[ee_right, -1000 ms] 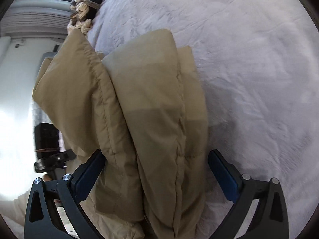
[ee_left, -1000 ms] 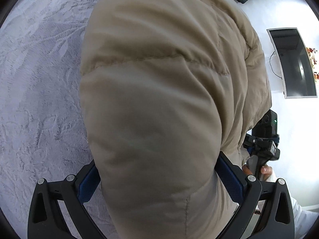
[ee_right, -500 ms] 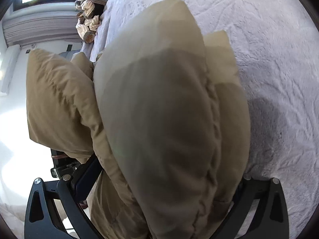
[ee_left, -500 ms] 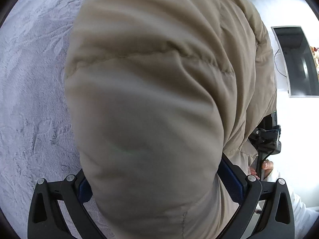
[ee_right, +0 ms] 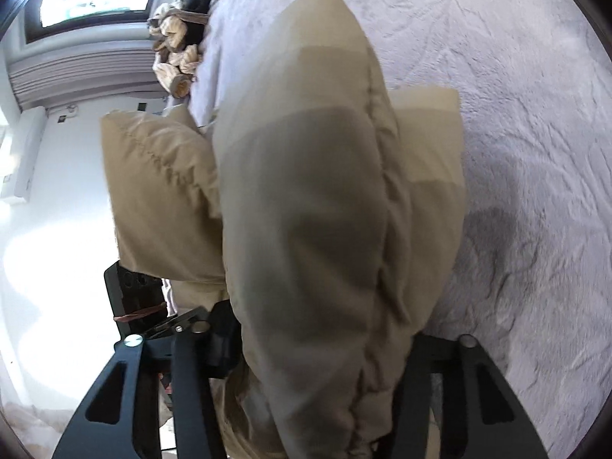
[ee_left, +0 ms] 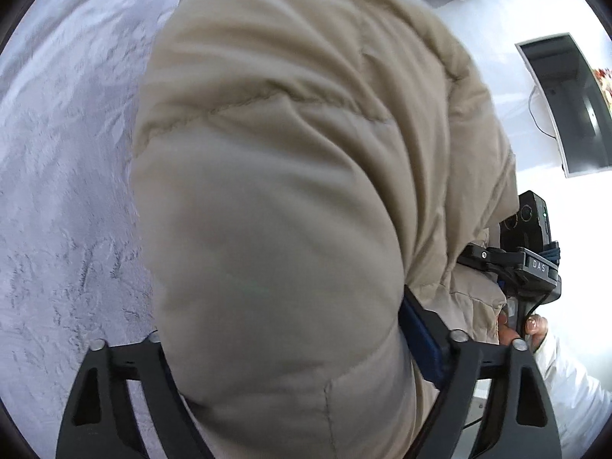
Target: Fold large clothes
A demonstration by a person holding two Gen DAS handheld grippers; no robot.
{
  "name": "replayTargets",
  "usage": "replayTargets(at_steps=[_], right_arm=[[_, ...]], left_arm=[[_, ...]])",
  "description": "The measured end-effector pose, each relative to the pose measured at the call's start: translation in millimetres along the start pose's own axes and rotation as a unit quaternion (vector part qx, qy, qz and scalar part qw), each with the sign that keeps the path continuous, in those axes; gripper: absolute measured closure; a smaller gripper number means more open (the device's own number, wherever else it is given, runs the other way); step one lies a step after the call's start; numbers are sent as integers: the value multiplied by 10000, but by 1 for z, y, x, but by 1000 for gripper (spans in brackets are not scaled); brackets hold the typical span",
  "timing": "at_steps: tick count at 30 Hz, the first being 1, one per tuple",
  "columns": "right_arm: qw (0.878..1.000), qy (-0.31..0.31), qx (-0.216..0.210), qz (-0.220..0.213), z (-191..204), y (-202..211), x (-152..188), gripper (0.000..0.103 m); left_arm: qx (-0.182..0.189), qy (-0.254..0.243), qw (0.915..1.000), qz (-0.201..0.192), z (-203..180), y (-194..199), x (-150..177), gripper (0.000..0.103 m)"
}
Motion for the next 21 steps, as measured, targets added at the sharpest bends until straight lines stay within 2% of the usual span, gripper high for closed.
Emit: replayTargets(at_steps=[4,12,13,21], right_arm=[[9998,16,-177,-93,8,2,4,56],[9989,137,-330,-293,36,0,7,56],[9989,155,-325,-313,40,0,9,56],[9983,335,-282,-397,79,-14,21,56]], left_arm=[[-75,-114,9998,-151,-13,8,4,19],[-19,-270,9989,-394,-12,27,11,19],[-9,-286,9988,-407,2,35,14,19],[131,-311,9975,-628,36,82,16,19]])
Point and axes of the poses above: each gripper's, at about its wrist camera, not at the fingertips, and y roughly against the way its jaws point, z to its left, x to its underside, the point moved 3 cm from there along -y, roughly the way its jaws point, and after that the axes turned 10 degrees about z, right-handed, at the moved point
